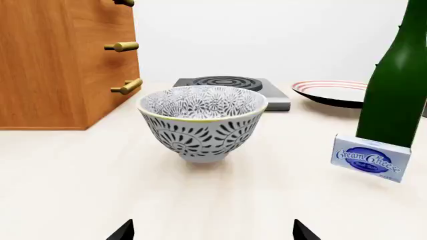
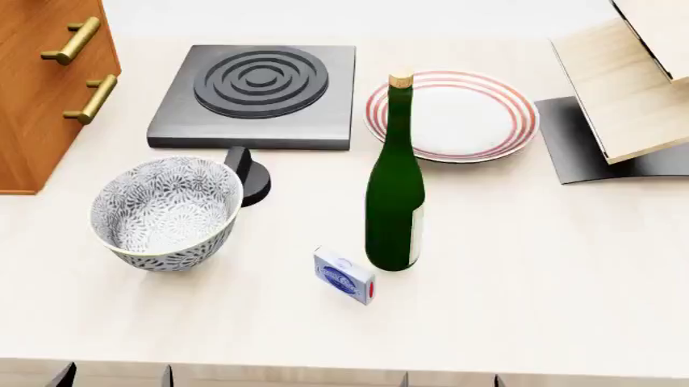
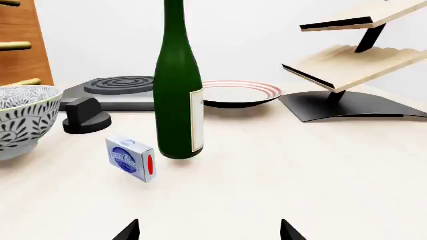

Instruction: Pick up the akita bowl and put it on the plate.

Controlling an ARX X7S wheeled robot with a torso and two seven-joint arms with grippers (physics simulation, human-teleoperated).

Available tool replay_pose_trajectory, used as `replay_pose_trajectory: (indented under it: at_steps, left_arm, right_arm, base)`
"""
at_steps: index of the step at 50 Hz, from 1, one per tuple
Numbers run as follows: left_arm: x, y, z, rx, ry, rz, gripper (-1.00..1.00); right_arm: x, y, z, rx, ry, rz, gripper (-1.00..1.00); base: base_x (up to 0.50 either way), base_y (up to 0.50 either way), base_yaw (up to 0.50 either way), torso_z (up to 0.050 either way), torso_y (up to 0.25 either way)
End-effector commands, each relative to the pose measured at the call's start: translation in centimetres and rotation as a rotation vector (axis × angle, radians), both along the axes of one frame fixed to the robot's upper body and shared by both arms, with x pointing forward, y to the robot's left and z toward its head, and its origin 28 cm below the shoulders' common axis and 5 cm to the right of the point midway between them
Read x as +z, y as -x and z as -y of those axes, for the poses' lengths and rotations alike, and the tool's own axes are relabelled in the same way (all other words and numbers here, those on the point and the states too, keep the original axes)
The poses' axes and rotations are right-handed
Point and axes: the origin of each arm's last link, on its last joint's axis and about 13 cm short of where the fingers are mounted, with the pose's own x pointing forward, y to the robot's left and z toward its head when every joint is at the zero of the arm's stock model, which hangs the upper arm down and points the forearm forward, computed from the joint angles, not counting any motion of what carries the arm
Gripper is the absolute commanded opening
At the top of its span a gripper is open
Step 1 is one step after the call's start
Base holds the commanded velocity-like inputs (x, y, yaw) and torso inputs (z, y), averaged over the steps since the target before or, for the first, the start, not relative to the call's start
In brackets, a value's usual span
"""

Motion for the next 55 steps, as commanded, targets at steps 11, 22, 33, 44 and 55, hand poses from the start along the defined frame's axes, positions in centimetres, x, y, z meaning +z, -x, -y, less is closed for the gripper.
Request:
replay_pose_trajectory:
  at_steps: [11, 22, 33, 44, 55]
  left_arm:
    - [0.0, -0.2, -0.2, 0.011, -0.002, -0.002, 1.0]
    - [2.8, 1.1, -0.5, 0.041, -0.001, 0.112, 1.0]
    - [6.3, 4.3, -0.4, 0.053, -0.028, 0.321, 1.0]
    - [6.8, 4.7, -0.6, 0.057, -0.01, 0.355, 1.0]
    - [6.5, 4.3, -0.7, 0.064, -0.001, 0.348, 1.0]
  right_arm:
    - [-0.2, -0.2, 0.1, -0.006, -0.003, -0.004, 1.0]
    - [3.3, 1.5, 0.5, -0.004, -0.016, 0.132, 1.0]
    - [6.0, 4.2, 0.3, 0.029, -0.039, 0.26, 1.0]
    - [6.0, 4.5, 0.2, 0.031, -0.024, 0.291, 1.0]
    - [5.8, 4.3, 0.2, 0.034, -0.044, 0.284, 1.0]
  base:
    - [0.0, 0.0, 0.0, 0.0, 0.0]
    - [0.0, 0.0, 0.0, 0.0, 0.0]
    - [0.0, 0.0, 0.0, 0.0, 0.0]
    - [0.0, 0.0, 0.0, 0.0, 0.0]
    - [0.0, -0.01, 0.0, 0.0, 0.0]
